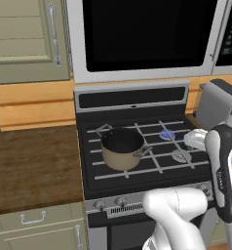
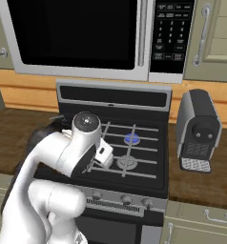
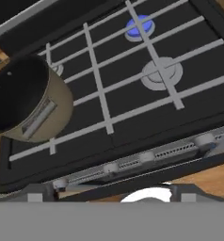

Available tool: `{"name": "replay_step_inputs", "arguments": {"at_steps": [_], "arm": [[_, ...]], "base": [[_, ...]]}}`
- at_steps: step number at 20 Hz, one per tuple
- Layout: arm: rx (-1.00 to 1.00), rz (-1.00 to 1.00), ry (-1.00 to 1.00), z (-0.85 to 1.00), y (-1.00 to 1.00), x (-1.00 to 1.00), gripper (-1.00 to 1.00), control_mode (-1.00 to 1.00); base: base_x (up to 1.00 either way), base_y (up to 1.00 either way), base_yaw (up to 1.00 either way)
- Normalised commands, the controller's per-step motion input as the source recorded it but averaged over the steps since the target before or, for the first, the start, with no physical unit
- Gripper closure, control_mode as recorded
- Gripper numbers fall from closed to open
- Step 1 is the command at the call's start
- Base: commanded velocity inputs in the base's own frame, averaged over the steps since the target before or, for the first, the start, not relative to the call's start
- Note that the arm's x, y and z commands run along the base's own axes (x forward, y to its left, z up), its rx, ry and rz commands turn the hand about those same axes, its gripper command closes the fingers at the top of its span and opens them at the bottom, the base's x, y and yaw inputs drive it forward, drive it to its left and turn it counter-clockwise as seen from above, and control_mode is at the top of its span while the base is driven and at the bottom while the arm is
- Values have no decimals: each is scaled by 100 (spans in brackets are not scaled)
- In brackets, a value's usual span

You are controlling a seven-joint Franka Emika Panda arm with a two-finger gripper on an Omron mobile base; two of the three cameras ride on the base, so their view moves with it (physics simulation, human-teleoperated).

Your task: Turn off the rear right burner of the stove.

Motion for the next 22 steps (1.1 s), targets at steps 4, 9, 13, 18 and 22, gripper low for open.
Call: {"name": "replay_step_inputs", "arguments": {"at_steps": [4, 9, 13, 18, 22], "arm": [[30, -34, -19, -87, -69, -100, -100, -100], [31, -33, -16, -98, -67, -69, -100, -100], [24, -27, -6, -94, -31, -13, -100, -100], [22, -25, -9, -95, -6, 0, -100, -100], [13, -21, -9, -77, -1, 19, -100, -100]], "base": [[0, 0, 0], [0, 0, 0], [0, 0, 0], [0, 0, 0], [0, 0, 0]]}}
